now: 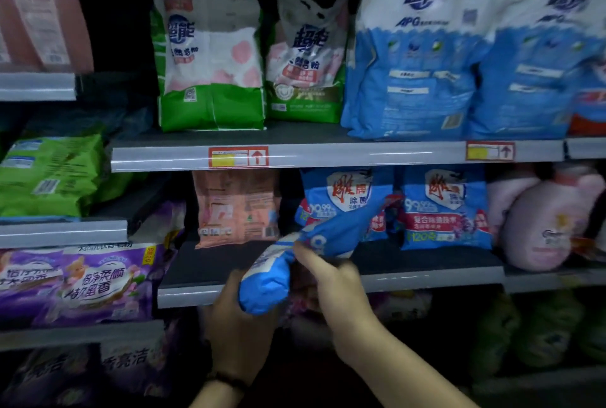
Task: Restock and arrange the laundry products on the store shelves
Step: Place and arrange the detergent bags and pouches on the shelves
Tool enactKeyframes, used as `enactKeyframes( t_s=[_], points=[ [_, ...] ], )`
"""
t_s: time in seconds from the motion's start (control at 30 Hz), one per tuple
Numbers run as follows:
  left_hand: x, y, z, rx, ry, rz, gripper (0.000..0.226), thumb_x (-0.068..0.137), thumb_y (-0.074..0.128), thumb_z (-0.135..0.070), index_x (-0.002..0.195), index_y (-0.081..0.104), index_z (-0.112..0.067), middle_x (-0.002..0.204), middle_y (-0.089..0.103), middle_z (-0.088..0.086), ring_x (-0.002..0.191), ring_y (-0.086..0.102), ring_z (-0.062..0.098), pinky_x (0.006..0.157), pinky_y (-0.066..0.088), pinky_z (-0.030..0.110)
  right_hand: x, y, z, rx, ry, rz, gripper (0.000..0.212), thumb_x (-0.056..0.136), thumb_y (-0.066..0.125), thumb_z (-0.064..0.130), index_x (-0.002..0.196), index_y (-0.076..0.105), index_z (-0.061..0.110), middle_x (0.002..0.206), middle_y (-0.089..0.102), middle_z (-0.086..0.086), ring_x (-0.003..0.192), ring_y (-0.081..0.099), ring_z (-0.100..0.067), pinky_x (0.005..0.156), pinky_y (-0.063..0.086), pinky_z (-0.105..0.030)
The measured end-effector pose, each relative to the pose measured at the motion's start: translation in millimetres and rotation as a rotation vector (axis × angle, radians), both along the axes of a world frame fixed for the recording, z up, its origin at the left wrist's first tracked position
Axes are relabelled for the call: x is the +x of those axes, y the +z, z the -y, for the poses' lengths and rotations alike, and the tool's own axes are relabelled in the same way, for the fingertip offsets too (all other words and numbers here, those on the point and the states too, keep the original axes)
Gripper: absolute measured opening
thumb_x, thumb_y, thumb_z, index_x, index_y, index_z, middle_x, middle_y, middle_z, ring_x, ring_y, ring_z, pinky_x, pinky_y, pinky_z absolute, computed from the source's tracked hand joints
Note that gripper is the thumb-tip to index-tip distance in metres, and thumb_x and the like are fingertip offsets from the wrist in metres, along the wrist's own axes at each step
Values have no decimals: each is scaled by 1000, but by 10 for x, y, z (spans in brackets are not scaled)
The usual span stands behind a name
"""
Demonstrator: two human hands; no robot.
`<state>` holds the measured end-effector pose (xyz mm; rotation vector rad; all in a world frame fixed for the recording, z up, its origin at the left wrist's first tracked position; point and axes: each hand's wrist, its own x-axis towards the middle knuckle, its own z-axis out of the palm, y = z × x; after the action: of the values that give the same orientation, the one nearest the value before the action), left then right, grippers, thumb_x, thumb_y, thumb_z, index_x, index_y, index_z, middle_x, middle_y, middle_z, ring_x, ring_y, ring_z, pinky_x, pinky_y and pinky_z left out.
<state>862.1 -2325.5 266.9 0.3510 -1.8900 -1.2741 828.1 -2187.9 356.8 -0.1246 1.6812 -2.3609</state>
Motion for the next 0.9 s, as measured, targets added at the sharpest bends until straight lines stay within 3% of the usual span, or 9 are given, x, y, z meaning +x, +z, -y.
enactKeyframes(
  t_s=[0.1,0.2,0.37,0.43,0.5,0.63,0.73,0.83,0.9],
  points=[
    [56,-114,-179,309,1,54,52,60,101,-20,102,73,-32,88,77,-27,81,72,-7,79,58,18,79,-458,-361,249,-184,-184,7,87,81,18,80,81,17,76,79,5,75,73,-11,72,57,-28],
    [148,-167,-366,750,-89,49,80,47,101,-41,119,74,-20,107,81,-5,101,78,19,96,60,49,155,-940,-703,344,-357,-89,25,67,91,34,81,76,21,76,77,2,86,74,-27,78,58,-39],
    [305,-131,-653,1209,-363,147,75,75,89,-48,140,64,-19,132,71,17,121,68,43,104,47,72,202,-1283,-965,85,-50,309,82,53,94,56,124,68,25,118,77,-5,108,74,-33,88,57,-46],
    [364,-122,-783,1385,-460,214,78,81,77,-64,142,63,-16,137,67,21,125,65,45,112,43,68,203,-1288,-1001,-103,82,362,75,69,95,37,137,66,20,129,74,-15,116,72,-40,99,56,-54],
    [388,-79,-886,1496,-565,252,79,88,60,-71,139,64,-11,135,67,25,120,67,47,110,46,66,180,-1284,-997,-254,139,346,90,63,100,25,143,62,12,137,68,-24,123,66,-47,106,51,-61],
    [410,-99,-752,1399,-584,241,52,95,57,-48,116,69,-3,98,79,24,74,79,39,52,63,49,73,-1271,-1106,-324,126,286,90,58,99,18,140,65,8,136,66,-29,122,64,-54,105,50,-68],
    [377,-193,-441,1334,-562,114,51,83,62,-41,120,76,-9,110,79,20,87,80,35,67,65,53,-53,-1202,-1264,-221,99,238,78,58,94,15,131,70,4,126,72,-29,111,71,-51,96,57,-62],
    [309,-193,-255,1104,-586,226,40,85,73,-42,120,78,-24,127,75,12,112,74,34,95,58,58,-149,-1096,-1368,-124,88,208,61,63,85,7,122,72,1,113,77,-27,94,77,-44,72,65,-48],
    [229,-157,-213,922,-582,338,57,67,93,-44,119,76,-28,125,76,7,110,74,30,88,60,53,-232,-1064,-1398,-96,90,203,62,66,86,3,125,70,2,114,76,-27,98,76,-47,77,64,-51]
  ],
)
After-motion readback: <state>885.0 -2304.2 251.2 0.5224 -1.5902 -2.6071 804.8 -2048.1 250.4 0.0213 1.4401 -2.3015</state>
